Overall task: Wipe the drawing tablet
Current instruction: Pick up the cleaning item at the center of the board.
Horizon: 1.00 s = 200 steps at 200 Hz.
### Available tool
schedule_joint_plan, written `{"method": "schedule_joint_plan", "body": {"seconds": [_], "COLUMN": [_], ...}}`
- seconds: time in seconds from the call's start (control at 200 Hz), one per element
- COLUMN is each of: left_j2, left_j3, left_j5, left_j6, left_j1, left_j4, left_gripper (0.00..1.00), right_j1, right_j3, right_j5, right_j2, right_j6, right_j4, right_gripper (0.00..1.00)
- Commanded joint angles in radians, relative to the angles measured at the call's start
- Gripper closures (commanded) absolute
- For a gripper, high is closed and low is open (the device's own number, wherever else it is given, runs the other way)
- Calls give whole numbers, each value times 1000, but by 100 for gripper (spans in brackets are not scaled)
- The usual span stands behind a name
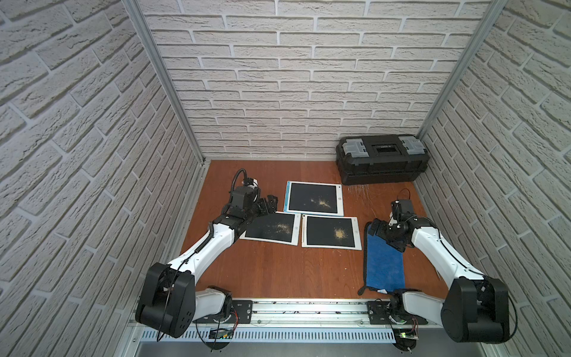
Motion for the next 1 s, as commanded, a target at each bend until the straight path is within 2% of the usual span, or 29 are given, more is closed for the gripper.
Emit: {"method": "schedule_joint_plan", "body": {"seconds": [0.0, 0.31, 0.425, 0.635, 0.85, 0.995], "left_j2": [-5, -25, -30, -12, -22, -47], "left_j3": [-9, -14, -19, -14, -11, -17], "left_j5": [7, 11, 9, 10, 7, -1], "left_j6": [-24, -33, -46, -61, -61, -51], "left_j1": [-4, -8, -11, -13, -14, -15], "left_j4": [10, 7, 23, 25, 9, -7], "left_gripper": [2, 2, 2, 2, 2, 2], "right_j1": [-29, -66, -68, -67, -67, -65], "right_j3": [15, 151, 246, 445, 588, 547], "right_j5": [20, 36, 44, -14, -12, -10], "right_j2": [61, 303, 391, 564, 634, 563], "right_j6": [30, 43, 44, 58, 57, 37], "right_j4": [25, 67, 75, 65, 32, 38], "right_gripper": [2, 2, 2, 3, 4, 4]}}
